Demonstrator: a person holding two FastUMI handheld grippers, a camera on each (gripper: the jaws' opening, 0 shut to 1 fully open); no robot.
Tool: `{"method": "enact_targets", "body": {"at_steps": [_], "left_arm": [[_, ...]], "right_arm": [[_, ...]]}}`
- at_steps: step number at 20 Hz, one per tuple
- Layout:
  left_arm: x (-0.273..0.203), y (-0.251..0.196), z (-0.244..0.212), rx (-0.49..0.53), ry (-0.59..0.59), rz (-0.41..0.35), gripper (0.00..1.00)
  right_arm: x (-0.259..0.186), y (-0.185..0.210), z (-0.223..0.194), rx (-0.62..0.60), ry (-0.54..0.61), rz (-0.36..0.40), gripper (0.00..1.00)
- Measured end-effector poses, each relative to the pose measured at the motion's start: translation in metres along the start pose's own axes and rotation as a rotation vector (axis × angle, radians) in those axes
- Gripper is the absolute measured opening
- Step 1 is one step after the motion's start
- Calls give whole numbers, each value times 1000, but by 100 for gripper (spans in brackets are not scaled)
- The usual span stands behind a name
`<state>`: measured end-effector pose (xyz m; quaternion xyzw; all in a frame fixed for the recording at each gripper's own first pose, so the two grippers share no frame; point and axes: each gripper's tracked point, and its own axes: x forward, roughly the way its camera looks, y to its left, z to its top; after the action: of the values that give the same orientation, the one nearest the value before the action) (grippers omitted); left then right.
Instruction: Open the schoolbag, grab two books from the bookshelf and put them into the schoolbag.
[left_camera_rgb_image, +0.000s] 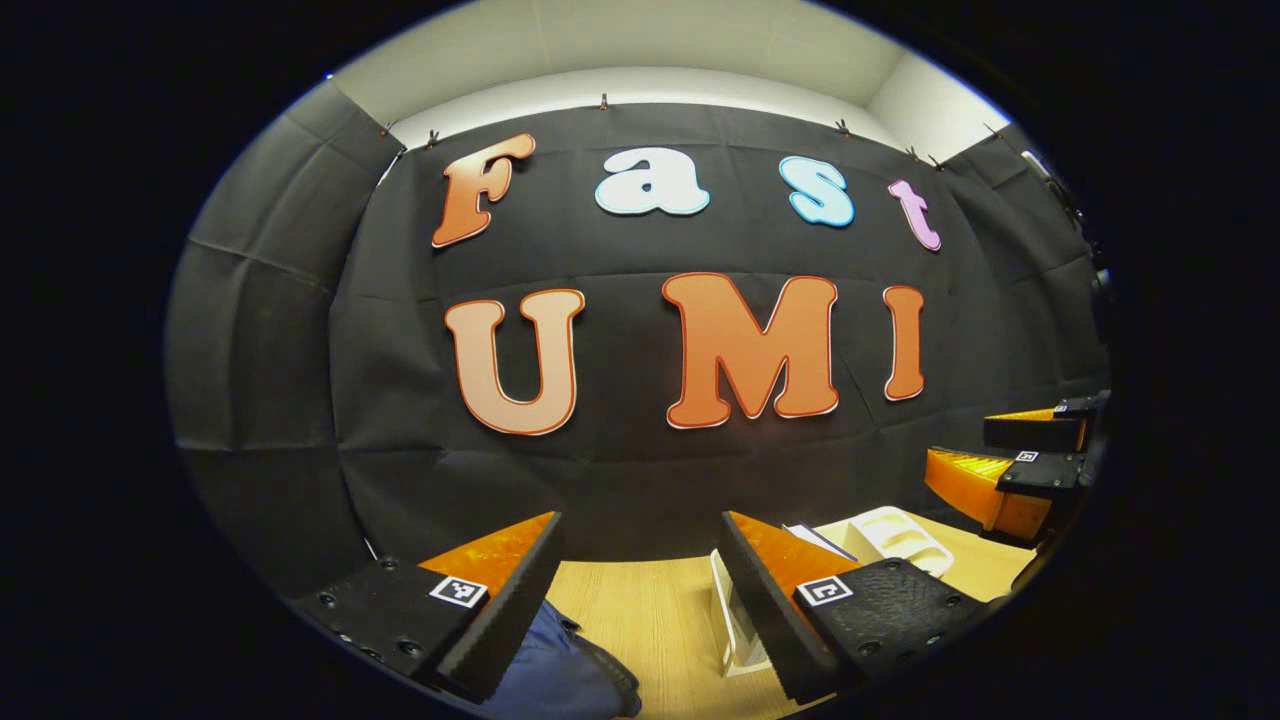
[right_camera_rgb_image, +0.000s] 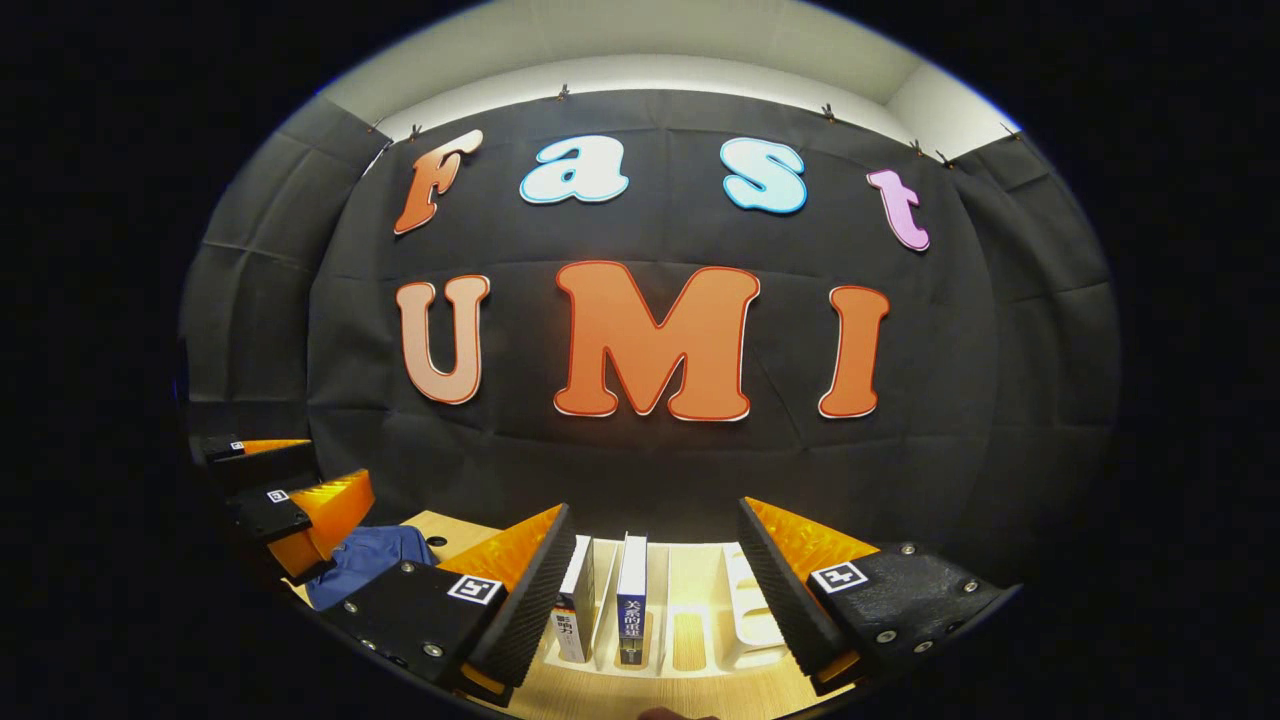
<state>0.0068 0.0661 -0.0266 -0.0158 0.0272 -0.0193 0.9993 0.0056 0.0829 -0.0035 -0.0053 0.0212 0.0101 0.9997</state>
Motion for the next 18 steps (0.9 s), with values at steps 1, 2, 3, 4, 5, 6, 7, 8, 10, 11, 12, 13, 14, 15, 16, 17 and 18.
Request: {"method": "enact_targets", "body": {"at_steps": [1,2,3,4,5,6,7,8,10,11,12,13,14,15,16,17,18], "left_arm": [[-1,1,1,0,0,1,97],[-1,1,-1,0,1,4,97],[-1,1,0,-1,2,3,97],[-1,2,-2,2,4,2,97],[-2,2,-3,6,6,0,97],[-1,1,-6,11,10,-8,97],[-1,1,-9,19,18,-14,96],[-2,0,-16,27,30,-24,97],[-4,5,-29,54,57,-27,97],[-4,9,-38,77,80,-24,97],[-6,15,-50,103,100,-17,97],[-9,19,-59,127,118,-13,96],[-11,24,-70,145,139,-7,95],[-14,28,-76,156,157,1,95],[-16,31,-82,158,171,2,95],[-18,32,-88,165,183,1,95],[-20,33,-95,182,196,3,95]], "right_arm": [[-2,0,0,-2,0,0,96],[-2,0,1,-3,-2,0,96],[-3,0,1,-4,-2,-1,96],[-4,0,1,-6,-2,-1,96],[-3,1,-1,-7,-2,-2,96],[-4,1,-1,-5,1,-2,96],[-4,1,-1,-3,3,-3,96],[-5,-1,-2,-2,6,-6,96],[-7,-5,-4,-7,9,-17,96],[-7,-9,-6,-9,12,-24,96],[-8,-13,-8,-10,15,-32,96],[-8,-17,-10,-8,22,-40,96],[-8,-20,-13,-8,30,-48,96],[-9,-24,-15,-7,37,-56,96],[-9,-26,-16,-8,41,-60,96],[-8,-27,-18,-12,43,-68,96],[-9,-29,-19,-18,45,-73,96]]}}
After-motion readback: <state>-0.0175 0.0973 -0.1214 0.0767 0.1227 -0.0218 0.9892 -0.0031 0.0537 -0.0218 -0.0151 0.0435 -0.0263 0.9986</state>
